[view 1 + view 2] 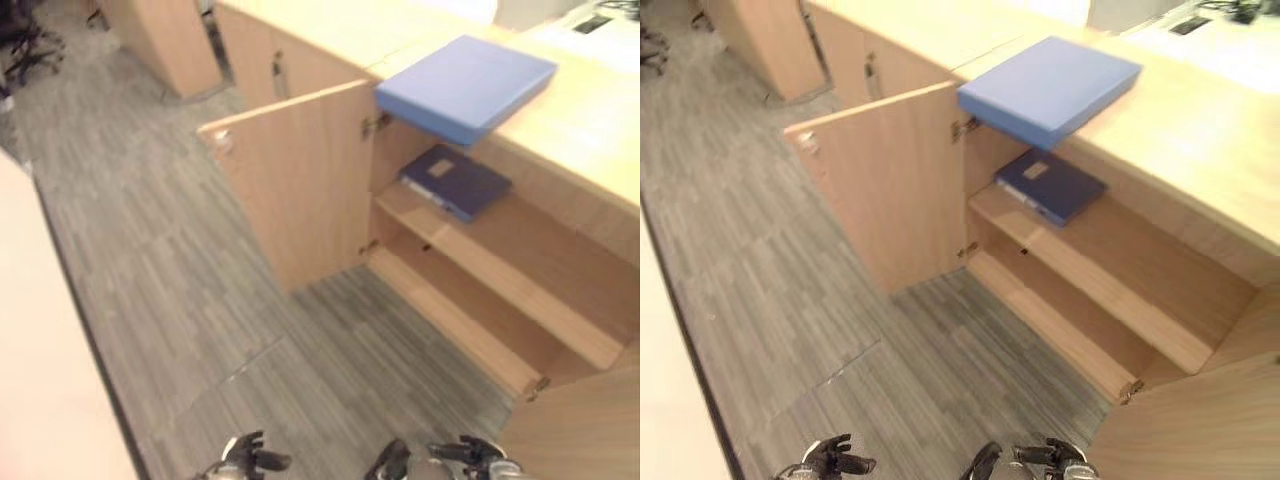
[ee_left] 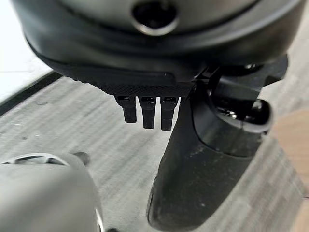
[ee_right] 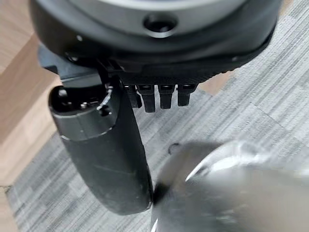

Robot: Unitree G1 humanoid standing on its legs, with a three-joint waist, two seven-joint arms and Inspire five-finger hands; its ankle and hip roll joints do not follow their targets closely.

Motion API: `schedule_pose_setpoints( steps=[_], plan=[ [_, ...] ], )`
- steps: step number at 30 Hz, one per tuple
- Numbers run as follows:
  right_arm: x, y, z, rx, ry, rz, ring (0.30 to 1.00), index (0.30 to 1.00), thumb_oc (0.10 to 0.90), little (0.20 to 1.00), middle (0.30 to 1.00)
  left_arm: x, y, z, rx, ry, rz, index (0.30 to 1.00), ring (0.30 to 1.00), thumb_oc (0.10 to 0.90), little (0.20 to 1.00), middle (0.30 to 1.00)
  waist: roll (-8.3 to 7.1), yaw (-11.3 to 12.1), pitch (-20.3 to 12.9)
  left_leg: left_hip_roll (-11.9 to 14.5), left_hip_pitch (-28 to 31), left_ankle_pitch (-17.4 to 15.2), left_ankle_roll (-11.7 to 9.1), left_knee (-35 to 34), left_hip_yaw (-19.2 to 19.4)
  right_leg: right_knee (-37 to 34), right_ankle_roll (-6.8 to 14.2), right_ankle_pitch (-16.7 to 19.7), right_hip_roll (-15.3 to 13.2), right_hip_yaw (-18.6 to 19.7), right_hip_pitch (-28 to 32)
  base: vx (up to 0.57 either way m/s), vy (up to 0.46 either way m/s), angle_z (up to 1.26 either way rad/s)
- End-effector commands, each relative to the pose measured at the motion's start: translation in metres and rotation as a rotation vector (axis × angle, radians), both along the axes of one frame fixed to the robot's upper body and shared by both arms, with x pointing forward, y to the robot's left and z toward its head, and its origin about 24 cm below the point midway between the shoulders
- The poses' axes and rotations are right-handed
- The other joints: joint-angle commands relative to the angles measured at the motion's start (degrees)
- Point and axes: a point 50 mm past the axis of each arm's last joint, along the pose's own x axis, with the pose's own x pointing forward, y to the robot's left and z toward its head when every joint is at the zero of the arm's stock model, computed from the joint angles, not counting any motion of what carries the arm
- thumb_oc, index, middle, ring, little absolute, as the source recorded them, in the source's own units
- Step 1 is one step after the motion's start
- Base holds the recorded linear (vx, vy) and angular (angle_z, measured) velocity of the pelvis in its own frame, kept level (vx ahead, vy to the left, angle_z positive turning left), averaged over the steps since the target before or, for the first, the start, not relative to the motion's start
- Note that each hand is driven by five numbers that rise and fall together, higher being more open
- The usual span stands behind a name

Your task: Put the empty folder in the office cabinet

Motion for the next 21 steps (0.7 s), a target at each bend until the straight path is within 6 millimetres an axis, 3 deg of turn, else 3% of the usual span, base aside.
schedule_pose_setpoints(
  steps=[1,2,5,6,9,13,14,21],
  plan=[
    [-0.030,-0.021,-0.002,-0.064,0.116,-0.020,0.900,0.900,0.800,0.900,0.900,0.018,0.009,0.008,0.038,-0.060,-0.012,0.900,0.900,0.800,0.900,0.900,-1.17,1.5,2.2,-4.7,-0.7,0.3,5.7,-9.3,2.0,-3.1,6.5,2.6,-2.5,1.5,0.1,0.10,-0.047,-0.43],
    [-0.027,-0.029,0.001,-0.081,0.116,-0.026,0.900,0.900,0.800,0.900,0.900,-0.004,0.010,0.001,0.028,0.006,0.042,0.900,0.900,0.800,0.900,0.900,-2.11,2.7,2.2,-4.7,-4.3,-1.6,6.1,-10.7,0.2,-4.5,6.7,2.6,-2.6,3.4,1.4,0.07,0.009,-0.31],
    [-0.025,-0.032,0.002,-0.092,0.116,-0.017,0.900,0.900,0.800,0.900,0.900,-0.020,0.011,-0.003,0.010,0.045,0.087,0.900,0.900,0.800,0.900,0.900,-2.50,3.7,2.5,-4.6,-6.7,-1.3,5.7,-13.9,-2.4,-5.2,6.6,2.6,-2.5,5.8,2.5,0.06,0.028,-0.58],
    [-0.025,-0.033,0.002,-0.096,0.122,-0.004,0.900,0.900,0.800,0.900,0.900,-0.033,0.011,-0.006,-0.001,0.076,0.126,0.900,0.900,0.800,0.900,0.900,-2.33,4.7,2.7,-4.7,-7.4,1.4,4.6,-19.9,-5.9,-6.0,6.7,2.7,-2.0,8.1,3.7,0.11,0.064,-0.46],
    [-0.032,-0.036,0.002,-0.115,0.158,0.045,0.900,0.900,0.800,0.900,0.900,-0.045,0.011,-0.008,-0.016,0.093,0.178,0.900,0.900,0.800,0.900,0.900,-1.11,7.4,3.0,-5.6,-10.7,9.7,3.0,-30.0,-15.5,-8.3,6.6,2.2,0.7,12.6,6.9,0.18,0.067,-1.11],
    [-0.040,-0.040,0.002,-0.135,0.212,0.111,0.900,0.900,0.800,0.900,0.900,-0.042,0.009,-0.007,-0.022,0.080,0.149,0.900,0.900,0.800,0.900,0.900,0.06,9.8,2.7,-8.2,-12.2,10.9,2.2,-34.3,-23.6,-9.5,6.9,1.6,3.2,17.0,9.3,0.23,0.125,-0.69],
    [-0.046,-0.045,0.002,-0.141,0.235,0.093,0.900,0.900,0.800,0.900,0.900,-0.045,0.010,-0.008,-0.012,0.100,0.095,0.900,0.900,0.800,0.900,0.900,0.80,10.3,0.6,-9.4,-11.7,11.5,2.3,-34.3,-26.1,-11.6,7.7,2.7,3.6,19.0,10.9,0.38,0.316,-1.17],
    [-0.052,-0.041,0.000,-0.118,0.245,0.057,0.900,0.900,0.800,0.900,0.900,-0.035,0.015,-0.005,0.032,0.088,-0.002,0.900,0.900,0.800,0.900,0.900,-0.08,8.8,-2.5,-13.2,-9.0,8.6,5.0,-34.3,-22.5,-15.0,10.8,5.1,0.2,20.6,12.9,0.25,0.255,-0.27]
  ],
)
